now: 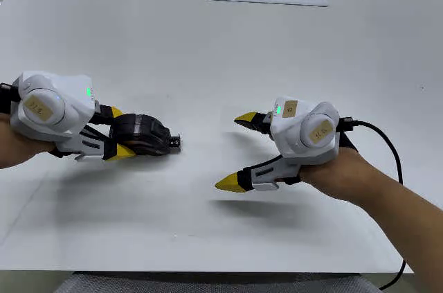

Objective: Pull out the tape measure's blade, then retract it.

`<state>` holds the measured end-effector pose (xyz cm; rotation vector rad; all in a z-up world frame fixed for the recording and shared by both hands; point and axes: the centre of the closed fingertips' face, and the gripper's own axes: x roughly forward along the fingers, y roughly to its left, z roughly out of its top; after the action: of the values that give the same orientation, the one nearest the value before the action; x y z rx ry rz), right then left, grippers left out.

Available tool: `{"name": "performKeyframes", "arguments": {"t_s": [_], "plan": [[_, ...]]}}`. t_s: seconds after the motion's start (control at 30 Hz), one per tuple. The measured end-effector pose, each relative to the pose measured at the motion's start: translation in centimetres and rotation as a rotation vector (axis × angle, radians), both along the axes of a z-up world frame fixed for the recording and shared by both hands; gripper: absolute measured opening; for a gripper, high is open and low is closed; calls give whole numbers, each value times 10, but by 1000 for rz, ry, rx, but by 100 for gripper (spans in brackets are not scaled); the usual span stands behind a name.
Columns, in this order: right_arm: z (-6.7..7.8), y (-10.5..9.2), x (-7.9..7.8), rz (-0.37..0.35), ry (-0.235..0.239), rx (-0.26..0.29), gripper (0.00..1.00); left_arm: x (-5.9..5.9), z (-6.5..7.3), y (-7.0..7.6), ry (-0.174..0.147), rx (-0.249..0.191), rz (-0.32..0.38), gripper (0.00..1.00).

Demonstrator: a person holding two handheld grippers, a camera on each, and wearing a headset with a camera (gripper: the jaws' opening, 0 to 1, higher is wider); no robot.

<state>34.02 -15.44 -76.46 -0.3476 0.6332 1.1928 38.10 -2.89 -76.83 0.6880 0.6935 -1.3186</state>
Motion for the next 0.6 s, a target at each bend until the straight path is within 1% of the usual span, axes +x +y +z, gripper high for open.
{"name": "performKeyframes", "arguments": {"t_s": [0.33, 0.4, 0.53, 0.6], "plan": [[-5, 22, 10, 44, -13, 5, 67, 0, 0, 0, 12, 1, -2, 27], [-7, 26, 12, 67, -31, -9, 65, 0, -1, 0, 12, 1, -3, 27], [-6, 35, 16, 84, -39, -4, 62, 0, -1, 0, 16, 1, -2, 27], [-6, 40, 18, 103, -58, 0, 58, 0, 0, -1, 17, 1, -2, 27]]}}
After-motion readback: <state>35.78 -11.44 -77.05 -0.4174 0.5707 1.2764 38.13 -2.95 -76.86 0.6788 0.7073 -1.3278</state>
